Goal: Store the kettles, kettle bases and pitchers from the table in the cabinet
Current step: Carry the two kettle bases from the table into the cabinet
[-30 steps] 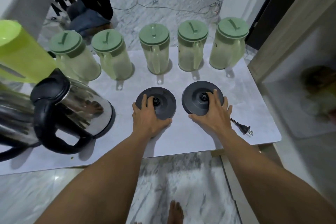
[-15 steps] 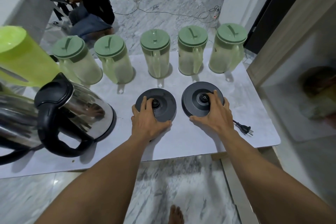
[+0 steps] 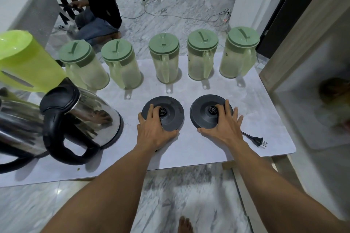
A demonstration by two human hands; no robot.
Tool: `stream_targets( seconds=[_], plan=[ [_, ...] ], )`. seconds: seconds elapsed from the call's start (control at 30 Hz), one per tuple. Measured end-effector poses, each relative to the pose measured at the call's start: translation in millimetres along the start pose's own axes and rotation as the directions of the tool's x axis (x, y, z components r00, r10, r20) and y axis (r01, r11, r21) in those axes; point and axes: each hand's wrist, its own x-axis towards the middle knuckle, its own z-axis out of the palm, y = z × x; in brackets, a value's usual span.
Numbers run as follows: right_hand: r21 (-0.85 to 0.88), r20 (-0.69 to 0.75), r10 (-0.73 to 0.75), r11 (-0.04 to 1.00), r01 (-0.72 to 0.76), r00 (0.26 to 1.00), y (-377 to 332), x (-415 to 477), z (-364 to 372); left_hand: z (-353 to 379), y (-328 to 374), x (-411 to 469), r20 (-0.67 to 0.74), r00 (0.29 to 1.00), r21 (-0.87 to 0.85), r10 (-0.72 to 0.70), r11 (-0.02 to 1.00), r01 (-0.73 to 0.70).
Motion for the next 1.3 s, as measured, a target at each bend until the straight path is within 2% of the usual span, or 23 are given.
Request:
stream_targets(
  seconds=[0.23,0.5,0.63,0.77,1.07,1.3],
  plan=[
    [0.123,-0.077,0.004,0.992,0.005,0.997,3,-2,-5,7,-2,3,0.015,1.000,0.024,-0.005,1.000,0.005],
    [0.090,-0.060,0.002,0.996,0.003,0.998,3,-3,-26,1,7,-1,0.005,1.000,0.011,0.005,1.000,-0.005],
    [0.087,-0.041,0.065,0.994,-0.061,0.997,4,-13,-39,-12,16,-5,-0.011,0.999,0.010,0.037,0.999,-0.037],
    [0.039,-0.041,0.038,0.999,-0.036,0.998,2,-25,-59,-26,23,-13,-0.024,0.997,-0.008,0.070,0.997,-0.071],
    [0.041,-0.165,0.085,0.996,-0.079,0.983,-28,-92,-121,-89,46,-40,-0.031,0.966,-0.003,0.257,0.966,-0.258],
    [0.021,-0.331,0.203,0.978,-0.208,0.922,-67,-184,-172,-159,64,-62,-0.027,0.874,-0.060,0.485,0.872,-0.486]
  ],
)
